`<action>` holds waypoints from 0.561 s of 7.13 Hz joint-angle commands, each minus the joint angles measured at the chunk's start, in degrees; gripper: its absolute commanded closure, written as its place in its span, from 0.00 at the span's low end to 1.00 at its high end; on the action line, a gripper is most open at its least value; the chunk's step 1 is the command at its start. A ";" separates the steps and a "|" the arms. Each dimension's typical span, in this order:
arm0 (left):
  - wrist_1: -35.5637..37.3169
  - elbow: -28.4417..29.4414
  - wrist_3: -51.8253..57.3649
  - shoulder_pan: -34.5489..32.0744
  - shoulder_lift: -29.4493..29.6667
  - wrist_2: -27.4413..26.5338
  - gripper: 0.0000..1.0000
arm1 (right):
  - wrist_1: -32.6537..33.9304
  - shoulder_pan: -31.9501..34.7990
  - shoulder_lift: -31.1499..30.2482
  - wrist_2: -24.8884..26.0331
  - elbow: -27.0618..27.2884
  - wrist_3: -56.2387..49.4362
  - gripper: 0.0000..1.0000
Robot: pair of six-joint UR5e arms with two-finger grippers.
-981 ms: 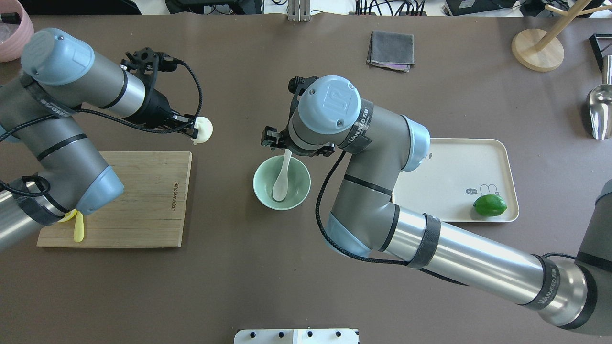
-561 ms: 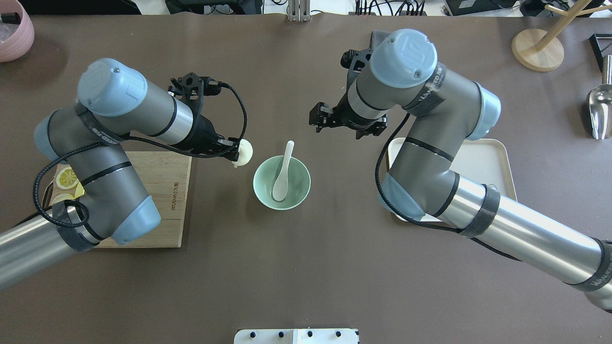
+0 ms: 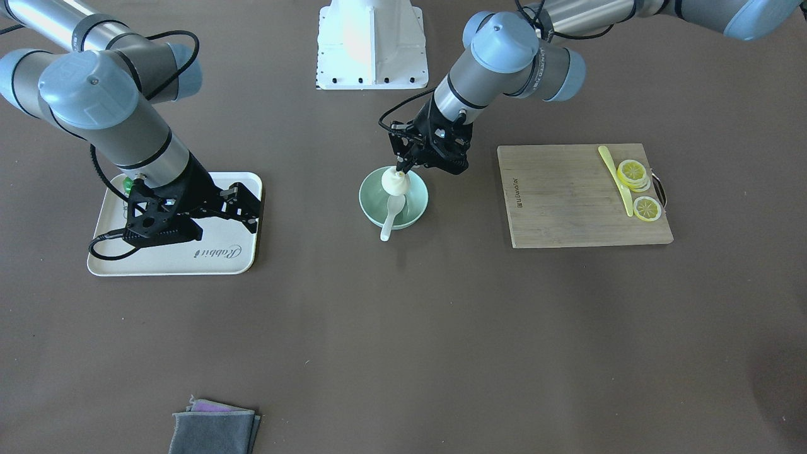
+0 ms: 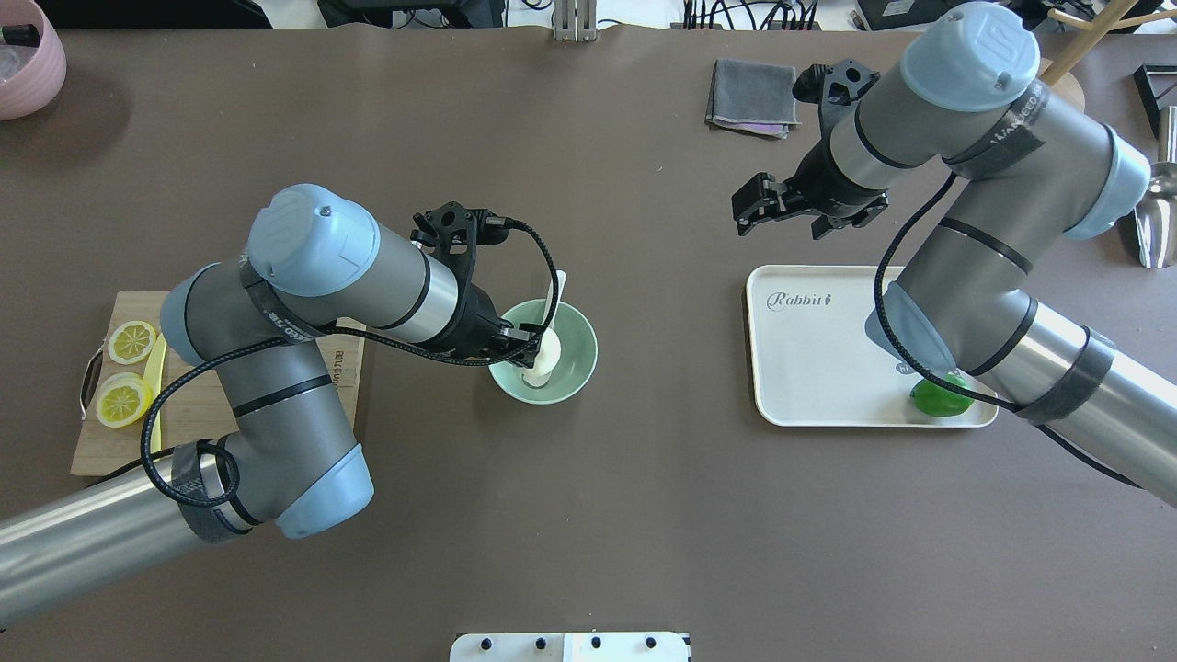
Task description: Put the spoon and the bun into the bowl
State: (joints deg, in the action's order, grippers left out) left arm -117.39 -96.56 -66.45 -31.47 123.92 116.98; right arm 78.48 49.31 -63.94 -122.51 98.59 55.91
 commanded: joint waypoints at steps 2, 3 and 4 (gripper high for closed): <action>0.15 -0.11 -0.52 0.54 0.80 -1.58 0.02 | 0.01 4.30 -5.84 -2.73 2.31 -5.54 0.00; 0.23 -0.29 -0.35 -0.42 0.37 -1.49 0.02 | -0.60 7.18 -8.89 -5.52 3.44 -11.73 0.00; 1.28 -1.68 0.18 -4.17 -1.73 -1.05 0.02 | -0.78 10.08 -15.28 -6.77 5.98 -21.71 0.00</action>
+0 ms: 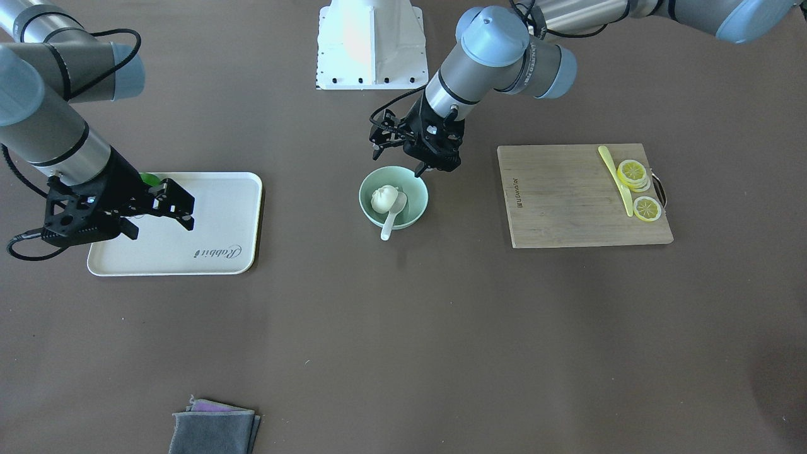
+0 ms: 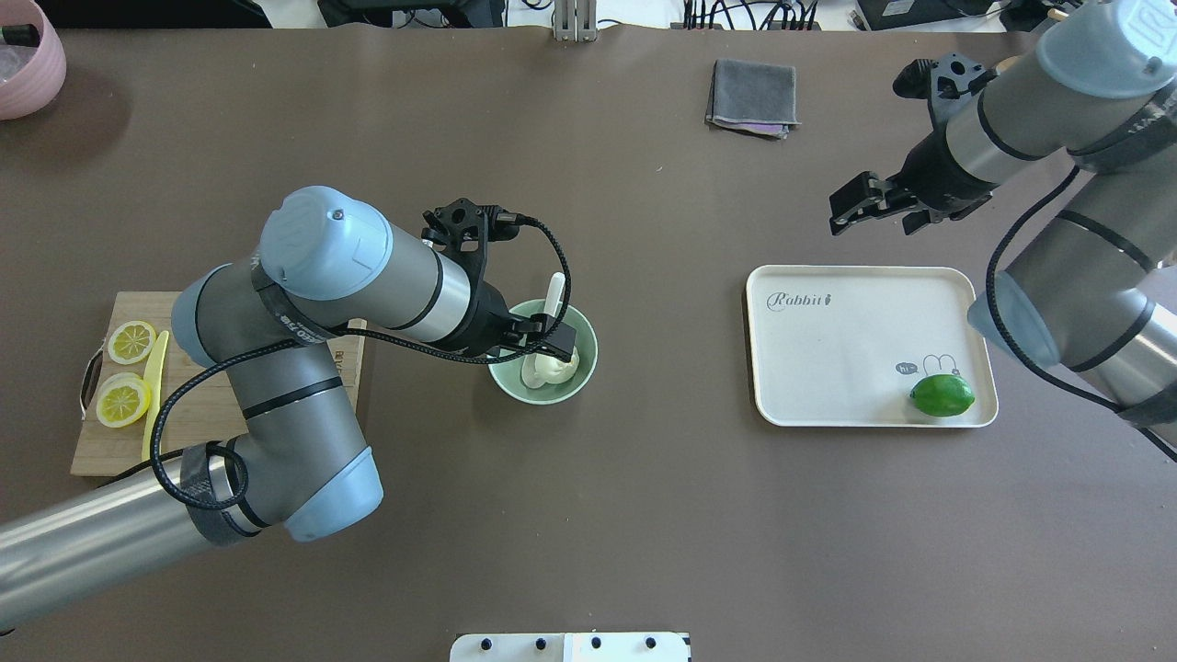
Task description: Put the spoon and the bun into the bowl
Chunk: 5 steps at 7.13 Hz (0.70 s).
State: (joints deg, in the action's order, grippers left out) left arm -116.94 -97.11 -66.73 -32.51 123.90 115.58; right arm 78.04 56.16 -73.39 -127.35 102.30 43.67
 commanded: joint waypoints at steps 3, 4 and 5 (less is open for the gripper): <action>24.21 -14.56 25.69 -13.69 -7.52 -0.01 0.02 | -0.26 13.93 -17.90 -2.12 1.59 -29.29 0.00; 29.44 -17.39 29.78 -17.46 -9.53 -0.01 0.02 | -0.34 16.50 -20.19 -2.99 0.45 -30.73 0.00; 29.41 -19.68 34.26 -21.85 -16.25 0.51 0.02 | -0.43 18.61 -21.34 -3.26 -2.60 -30.57 0.00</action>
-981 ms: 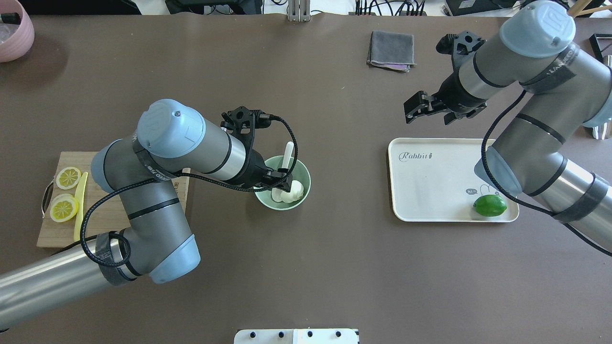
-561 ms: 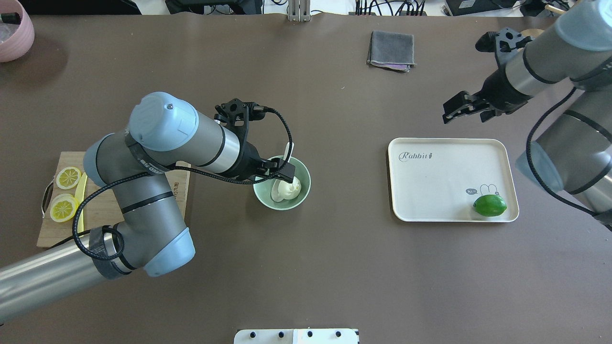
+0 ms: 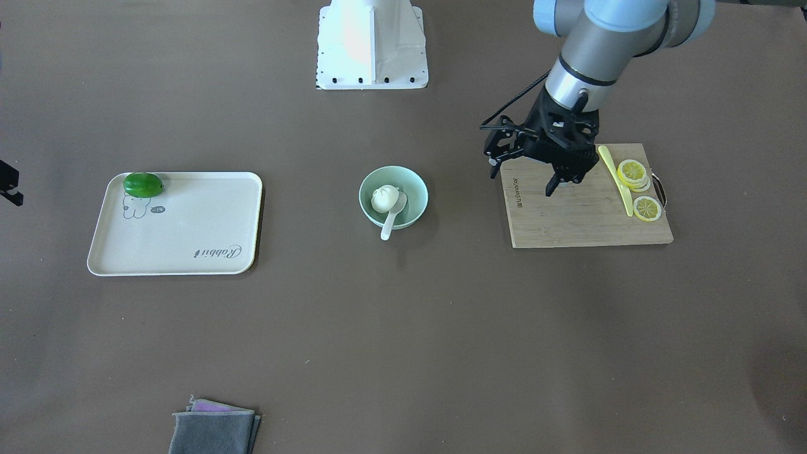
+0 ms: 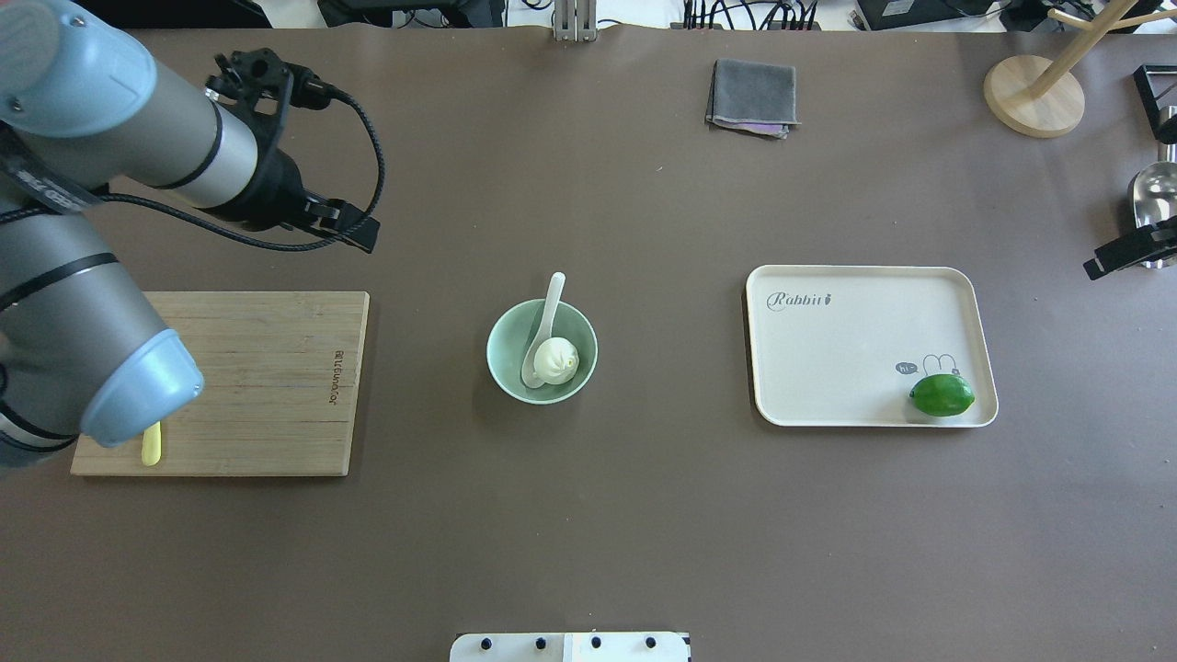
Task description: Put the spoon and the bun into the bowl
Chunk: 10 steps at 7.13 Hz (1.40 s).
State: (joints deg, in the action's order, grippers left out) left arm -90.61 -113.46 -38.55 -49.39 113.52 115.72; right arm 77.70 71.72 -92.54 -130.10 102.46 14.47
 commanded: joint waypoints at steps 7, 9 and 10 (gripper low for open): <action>1.59 13.54 34.86 -40.78 -19.46 17.79 0.02 | 9.28 17.58 -4.67 -8.43 -4.14 -9.46 0.00; -4.73 15.36 34.77 -40.96 -21.67 17.44 0.02 | 12.03 17.23 -4.93 -6.76 -2.01 -9.46 0.00; -4.84 16.86 34.77 -41.05 -22.11 17.26 0.02 | 12.91 16.88 -4.76 -5.36 -2.18 -9.54 0.00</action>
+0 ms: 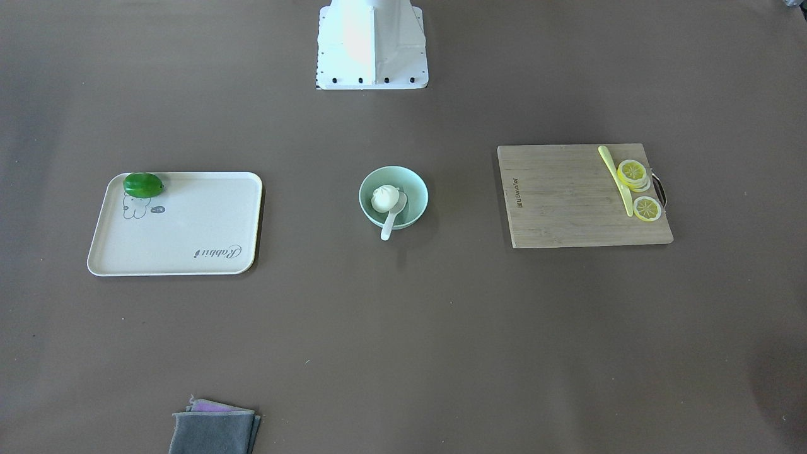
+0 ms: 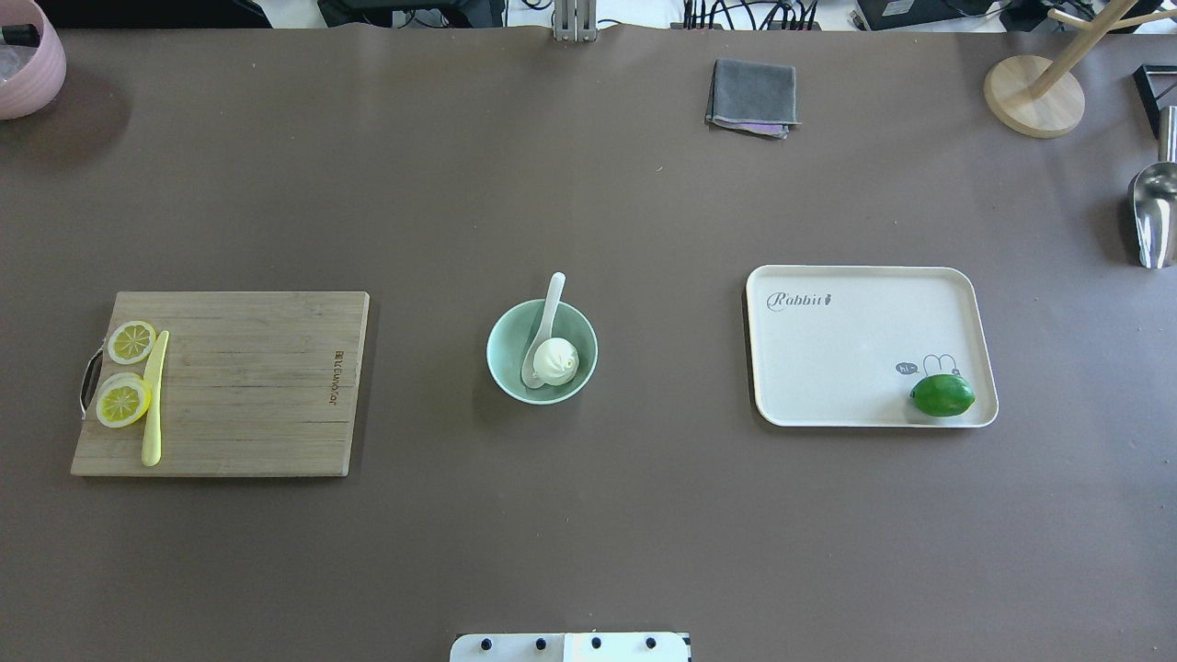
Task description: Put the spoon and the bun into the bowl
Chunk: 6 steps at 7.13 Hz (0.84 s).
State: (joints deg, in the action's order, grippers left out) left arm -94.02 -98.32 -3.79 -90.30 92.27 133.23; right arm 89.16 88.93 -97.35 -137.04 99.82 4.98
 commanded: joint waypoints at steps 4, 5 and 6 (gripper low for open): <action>-1.79 1.47 -0.69 -1.81 -2.62 -0.51 0.02 | 4.17 -1.04 0.40 1.68 1.42 0.20 0.00; -1.87 1.38 -0.78 -1.81 -2.79 -0.60 0.02 | 5.22 -1.48 0.40 2.99 2.12 0.29 0.00; -1.79 1.38 -0.78 -1.81 -2.71 -1.30 0.02 | 5.49 -2.00 0.32 5.62 2.57 0.20 0.00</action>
State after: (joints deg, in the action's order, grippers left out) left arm -95.85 -96.91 -4.51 -92.09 89.56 132.49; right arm 93.96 87.52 -96.99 -133.91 101.70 5.20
